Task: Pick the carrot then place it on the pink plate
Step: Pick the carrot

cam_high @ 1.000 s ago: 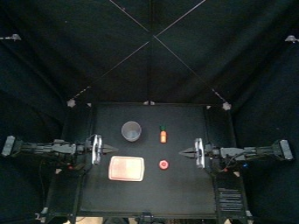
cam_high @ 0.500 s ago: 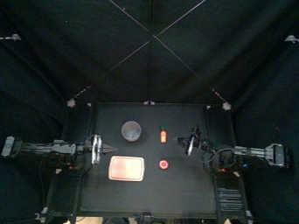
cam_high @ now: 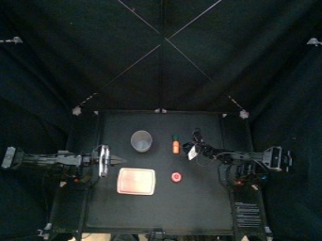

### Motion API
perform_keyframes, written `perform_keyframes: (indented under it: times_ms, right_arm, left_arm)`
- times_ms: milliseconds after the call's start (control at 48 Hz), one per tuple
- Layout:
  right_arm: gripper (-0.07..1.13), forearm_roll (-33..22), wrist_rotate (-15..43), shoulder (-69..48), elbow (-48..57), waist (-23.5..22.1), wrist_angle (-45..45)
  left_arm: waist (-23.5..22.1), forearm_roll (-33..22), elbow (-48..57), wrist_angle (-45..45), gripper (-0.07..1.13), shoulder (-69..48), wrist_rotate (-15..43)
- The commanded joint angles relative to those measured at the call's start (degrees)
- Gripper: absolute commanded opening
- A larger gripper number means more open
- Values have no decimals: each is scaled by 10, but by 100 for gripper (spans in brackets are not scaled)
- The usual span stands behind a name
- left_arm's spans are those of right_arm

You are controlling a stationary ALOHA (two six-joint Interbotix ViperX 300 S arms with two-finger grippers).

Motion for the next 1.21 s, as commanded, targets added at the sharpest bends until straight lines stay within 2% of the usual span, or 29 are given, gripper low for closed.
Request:
perform_keyframes:
  times_ms: [21,188,333,708,1208]
  right_arm:
    - [56,-1,0,26,-36,-9,19]
    - [83,-5,-2,60,-62,-10,42]
    - [96,-6,-1,75,-76,-11,52]
    - [98,-5,0,122,-82,-39,85]
    - [98,-6,-2,195,-140,-33,117]
  left_arm:
    - [-1,1,-8,-2,-2,1,1]
    - [-2,1,-9,-2,-2,0,1]
    - [-1,2,-9,-2,-2,1,1]
    - [-2,2,-9,-2,-2,0,1]
    - [-2,2,-9,-1,-2,1,1]
